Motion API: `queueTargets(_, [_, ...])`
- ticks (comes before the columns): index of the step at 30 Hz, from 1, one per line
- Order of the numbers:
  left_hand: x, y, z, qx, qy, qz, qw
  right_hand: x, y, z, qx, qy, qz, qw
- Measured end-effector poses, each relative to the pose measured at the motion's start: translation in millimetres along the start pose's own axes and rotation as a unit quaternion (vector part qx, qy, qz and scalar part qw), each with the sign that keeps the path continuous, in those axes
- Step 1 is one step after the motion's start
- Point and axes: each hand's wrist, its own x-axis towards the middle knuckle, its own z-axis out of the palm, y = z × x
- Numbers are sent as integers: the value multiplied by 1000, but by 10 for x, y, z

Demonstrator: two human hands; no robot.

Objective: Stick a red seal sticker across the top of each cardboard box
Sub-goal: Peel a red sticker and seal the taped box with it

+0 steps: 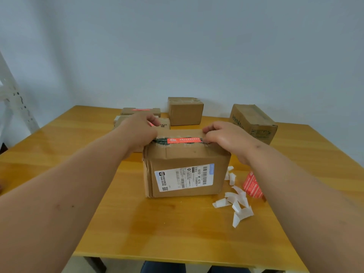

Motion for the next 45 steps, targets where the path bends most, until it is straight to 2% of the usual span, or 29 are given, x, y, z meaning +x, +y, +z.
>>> queueTargets(2, [-57, -48, -74, -52, -29, -11, 998, -69, 52, -103, -5, -107, 10, 994])
queueTargets(4, [-127, -145, -162, -71, -112, -47, 990, -91, 138, -176, -23, -188, 32, 981])
queueTargets(6, [-173, -269, -225, -80, -217, -78, 970, -98, 193, -193, 5, -199, 54, 979])
queueTargets(8, [-195, -392, -209, -120, -261, -78, 955, -111, 214, -160, 36, -153, 65, 985])
queueTargets(12, [-184, -416, -132, -164, -141, -79, 973, -152, 176, -103, 38, -16, 52, 998])
queueTargets(14, [-171, -304, -134, -161, -60, -116, 978, -132, 160, -108, 101, 58, 81, 990])
queueTargets(16, [-158, -199, -131, -148, -16, -172, 974, -114, 147, -124, 179, 79, 95, 976])
queueTargets(18, [-142, -169, -126, -148, -37, -215, 965, -112, 152, -136, 217, 36, 77, 972])
queueTargets(22, [-83, -273, -145, -195, -94, -277, 936, -192, 174, -146, 214, -158, 51, 963])
queueTargets(24, [-72, -316, -171, -230, -87, -289, 925, -175, 224, -149, 195, -191, 57, 960])
queueTargets(27, [11, -325, -193, -273, -70, -270, 921, -94, 262, -134, 176, -133, 79, 972])
queueTargets(32, [61, -109, -105, -213, -7, -221, 952, 16, 157, -74, 81, 31, 80, 993])
queueTargets(35, [103, -89, -27, -180, 12, -210, 961, 86, 117, -53, 34, 94, 94, 991])
queueTargets(37, [121, -108, 14, -149, 6, -210, 966, 126, 120, -37, 24, 95, 114, 989])
queueTargets(40, [143, -132, 53, -95, 0, -190, 977, 149, 159, -35, -42, 56, 115, 991])
queueTargets(42, [177, -94, 59, -40, 21, -144, 989, 133, 179, -64, -63, 53, 99, 992])
queueTargets(45, [239, 28, 69, 92, 63, -66, 992, 116, 203, -194, -86, 91, 76, 989])
